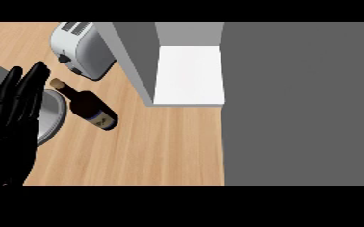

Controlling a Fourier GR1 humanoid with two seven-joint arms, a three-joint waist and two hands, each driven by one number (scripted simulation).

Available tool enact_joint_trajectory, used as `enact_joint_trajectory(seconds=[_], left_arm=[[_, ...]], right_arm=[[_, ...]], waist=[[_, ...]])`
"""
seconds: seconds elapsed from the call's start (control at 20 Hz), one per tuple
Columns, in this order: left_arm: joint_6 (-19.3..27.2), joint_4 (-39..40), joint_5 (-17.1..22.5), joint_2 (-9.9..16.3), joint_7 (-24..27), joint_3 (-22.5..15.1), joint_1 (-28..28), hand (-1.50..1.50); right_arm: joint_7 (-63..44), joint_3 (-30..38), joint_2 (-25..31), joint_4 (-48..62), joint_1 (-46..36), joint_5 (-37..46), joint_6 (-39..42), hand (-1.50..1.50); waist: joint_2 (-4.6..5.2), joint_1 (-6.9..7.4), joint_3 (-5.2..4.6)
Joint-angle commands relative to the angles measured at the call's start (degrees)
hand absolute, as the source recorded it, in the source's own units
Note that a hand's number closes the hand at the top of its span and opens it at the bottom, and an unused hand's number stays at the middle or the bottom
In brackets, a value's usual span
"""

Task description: Pick up the wine, place it into the cabinet and close the cabinet

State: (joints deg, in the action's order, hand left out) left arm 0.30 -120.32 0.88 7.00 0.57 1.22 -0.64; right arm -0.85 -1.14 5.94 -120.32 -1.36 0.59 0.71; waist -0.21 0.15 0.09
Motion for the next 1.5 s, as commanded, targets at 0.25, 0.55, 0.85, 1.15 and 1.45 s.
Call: enact_joint_trajectory(seconds=[0.25, 0.55, 0.85, 1.15, 1.45], left_arm=[[-23.17, 1.01, 17.64, 8.57, 3.82, -4.42, -0.36, -1.50], [-24.59, -0.08, 38.00, 9.04, -11.44, -4.93, -3.51, -1.50], [-24.20, -7.12, 43.79, 10.90, -16.25, -2.87, -8.13, -1.50], [-18.22, -12.71, 50.44, 12.32, -23.12, 2.17, -5.17, -1.50], [-15.87, -14.90, 57.03, 14.14, -26.39, 7.98, -5.73, -1.50]], right_arm=[[2.60, -1.41, -0.67, -3.04, 7.23, -3.64, 3.43, -1.50], [-4.64, -3.84, 3.66, -8.63, 13.77, -12.90, 11.79, -1.50], [-16.85, -4.50, 2.88, -19.39, 11.36, -13.59, 7.10, -1.50], [-18.85, -3.39, 3.18, -22.60, 12.65, -15.27, 8.74, -1.50], [-26.66, -6.01, 1.44, -26.31, 7.41, -12.92, 3.68, -1.50]], waist=[[0.10, -1.21, -0.16], [-0.01, -0.67, -0.05], [0.09, -0.08, -0.10], [0.11, -0.25, -0.08], [0.02, -0.07, -0.12]])
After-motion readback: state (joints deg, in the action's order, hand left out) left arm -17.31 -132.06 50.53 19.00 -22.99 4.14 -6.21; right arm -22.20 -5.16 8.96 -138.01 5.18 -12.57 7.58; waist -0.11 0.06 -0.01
